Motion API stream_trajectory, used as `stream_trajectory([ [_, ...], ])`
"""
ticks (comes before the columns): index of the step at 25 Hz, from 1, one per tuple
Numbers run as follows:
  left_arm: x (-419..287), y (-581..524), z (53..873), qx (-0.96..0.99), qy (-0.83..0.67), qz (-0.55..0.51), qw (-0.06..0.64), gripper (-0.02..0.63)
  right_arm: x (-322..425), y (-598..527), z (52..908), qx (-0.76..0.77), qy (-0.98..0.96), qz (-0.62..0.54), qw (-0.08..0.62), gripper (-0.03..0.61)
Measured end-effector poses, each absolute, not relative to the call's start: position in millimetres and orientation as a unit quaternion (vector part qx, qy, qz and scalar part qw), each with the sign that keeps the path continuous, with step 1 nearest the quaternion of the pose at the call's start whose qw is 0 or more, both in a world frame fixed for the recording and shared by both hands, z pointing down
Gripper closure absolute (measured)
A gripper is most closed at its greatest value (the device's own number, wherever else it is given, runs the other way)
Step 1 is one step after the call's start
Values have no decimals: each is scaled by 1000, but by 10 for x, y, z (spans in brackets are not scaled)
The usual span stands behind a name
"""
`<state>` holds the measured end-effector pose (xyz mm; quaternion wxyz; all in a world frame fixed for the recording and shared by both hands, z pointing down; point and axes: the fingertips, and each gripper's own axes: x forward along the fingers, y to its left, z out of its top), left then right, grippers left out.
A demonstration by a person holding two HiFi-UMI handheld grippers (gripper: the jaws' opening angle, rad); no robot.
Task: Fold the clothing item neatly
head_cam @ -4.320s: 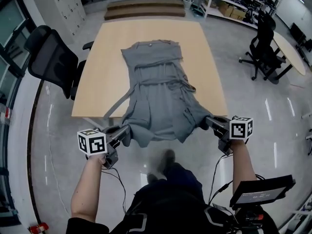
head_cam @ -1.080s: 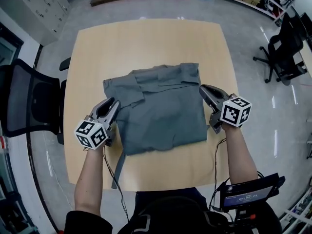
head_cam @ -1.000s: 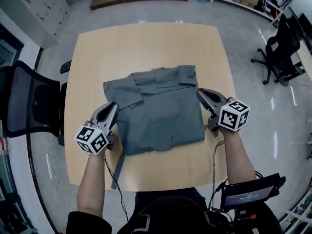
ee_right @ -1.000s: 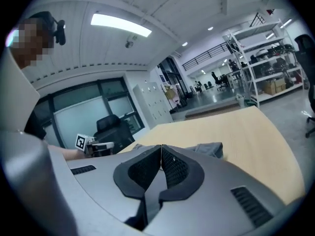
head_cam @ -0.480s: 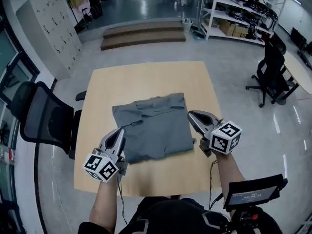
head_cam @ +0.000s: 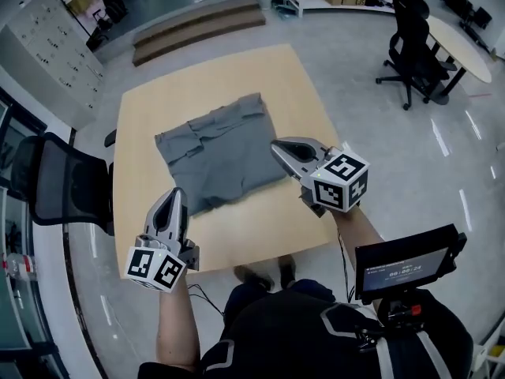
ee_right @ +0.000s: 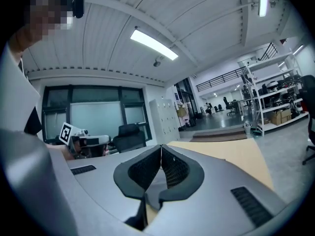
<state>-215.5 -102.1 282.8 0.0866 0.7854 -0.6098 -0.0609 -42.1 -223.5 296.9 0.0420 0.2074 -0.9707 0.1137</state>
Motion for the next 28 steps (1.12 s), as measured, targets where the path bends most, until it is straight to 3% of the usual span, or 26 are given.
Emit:
stream_trajectory([
  [17, -2195, 787, 2947, 821, -562, -47, 89, 614, -604, -328, 2878, 255, -960, 107, 38, 569],
  [28, -1798, 1444, 2821, 836, -543, -38, 67, 614, -296, 551, 2735, 243, -966, 82, 36, 569],
])
